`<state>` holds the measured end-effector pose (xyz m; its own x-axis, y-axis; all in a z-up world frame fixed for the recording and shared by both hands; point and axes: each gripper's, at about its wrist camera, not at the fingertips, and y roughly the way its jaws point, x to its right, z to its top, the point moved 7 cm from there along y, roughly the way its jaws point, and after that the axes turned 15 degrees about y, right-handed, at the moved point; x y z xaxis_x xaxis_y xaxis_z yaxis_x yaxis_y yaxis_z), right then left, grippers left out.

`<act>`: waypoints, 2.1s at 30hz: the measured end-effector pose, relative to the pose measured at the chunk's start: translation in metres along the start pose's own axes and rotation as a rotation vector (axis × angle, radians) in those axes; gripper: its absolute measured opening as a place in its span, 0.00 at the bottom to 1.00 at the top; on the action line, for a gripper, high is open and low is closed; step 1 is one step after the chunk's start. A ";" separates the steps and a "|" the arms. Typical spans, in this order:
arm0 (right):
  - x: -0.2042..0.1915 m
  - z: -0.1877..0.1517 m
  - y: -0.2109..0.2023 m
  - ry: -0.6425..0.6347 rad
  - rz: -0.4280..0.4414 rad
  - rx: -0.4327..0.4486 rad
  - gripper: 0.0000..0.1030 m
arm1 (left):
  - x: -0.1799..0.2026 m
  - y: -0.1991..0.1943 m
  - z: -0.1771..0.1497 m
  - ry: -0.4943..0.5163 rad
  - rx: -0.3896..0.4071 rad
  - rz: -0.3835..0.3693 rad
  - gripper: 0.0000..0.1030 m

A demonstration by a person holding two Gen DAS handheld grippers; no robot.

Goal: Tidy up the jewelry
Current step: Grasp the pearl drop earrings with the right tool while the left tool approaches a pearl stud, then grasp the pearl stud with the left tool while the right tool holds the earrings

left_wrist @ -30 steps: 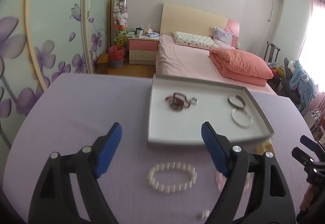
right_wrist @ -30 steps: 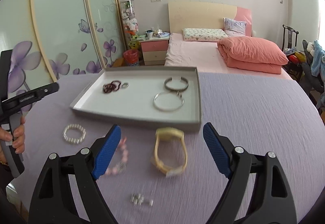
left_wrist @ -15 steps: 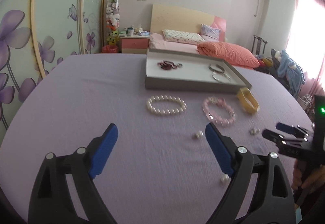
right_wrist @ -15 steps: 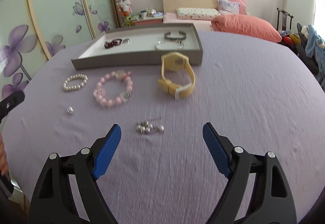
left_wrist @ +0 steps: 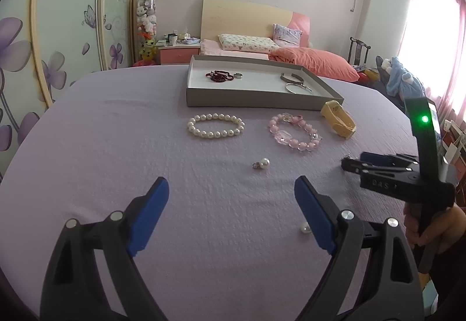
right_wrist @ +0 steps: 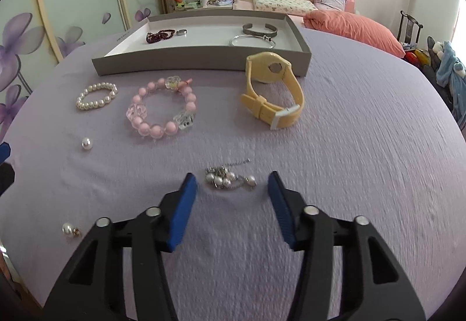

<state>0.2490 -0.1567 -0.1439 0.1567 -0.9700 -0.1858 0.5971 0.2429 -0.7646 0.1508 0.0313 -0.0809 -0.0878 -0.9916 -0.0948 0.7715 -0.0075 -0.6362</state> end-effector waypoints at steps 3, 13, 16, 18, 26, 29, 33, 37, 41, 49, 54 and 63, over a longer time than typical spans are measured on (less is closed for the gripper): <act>-0.002 0.001 0.001 -0.012 0.006 -0.001 0.40 | 0.003 0.001 -0.001 0.007 -0.005 -0.008 0.85; -0.002 -0.001 -0.004 -0.007 0.050 -0.007 0.12 | 0.019 0.009 -0.006 0.033 -0.027 -0.040 0.85; 0.006 -0.001 -0.012 0.039 0.085 0.005 0.11 | 0.027 0.010 -0.009 0.048 -0.032 -0.057 0.85; 0.010 0.001 -0.022 0.066 0.112 0.022 0.11 | 0.034 0.010 -0.010 0.065 -0.033 -0.074 0.85; 0.021 0.023 -0.059 0.133 0.187 0.098 0.11 | 0.066 0.019 -0.017 0.118 -0.059 -0.121 0.79; 0.020 0.028 -0.066 0.134 0.199 0.111 0.11 | 0.075 0.025 -0.019 0.126 -0.073 -0.132 0.74; 0.020 0.027 -0.065 0.139 0.208 0.105 0.11 | 0.084 0.034 -0.024 0.142 -0.098 -0.140 0.58; 0.019 0.026 -0.064 0.143 0.217 0.094 0.11 | 0.085 0.041 -0.026 0.135 -0.110 -0.132 0.45; 0.017 0.026 -0.065 0.137 0.224 0.092 0.12 | 0.084 0.042 -0.025 0.134 -0.111 -0.131 0.35; 0.010 0.023 -0.066 0.123 0.234 0.087 0.12 | 0.085 0.041 -0.026 0.160 -0.108 -0.119 0.13; 0.005 0.023 -0.069 0.112 0.251 0.089 0.12 | 0.077 0.040 -0.026 0.149 -0.117 -0.114 0.13; -0.011 0.027 -0.083 0.077 0.293 0.122 0.12 | 0.019 0.028 0.003 0.059 -0.079 -0.030 0.13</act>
<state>0.2189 -0.1663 -0.0622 0.2791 -0.8552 -0.4367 0.6258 0.5069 -0.5928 0.1726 0.0117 -0.0976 -0.1490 -0.9817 -0.1187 0.7158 -0.0242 -0.6978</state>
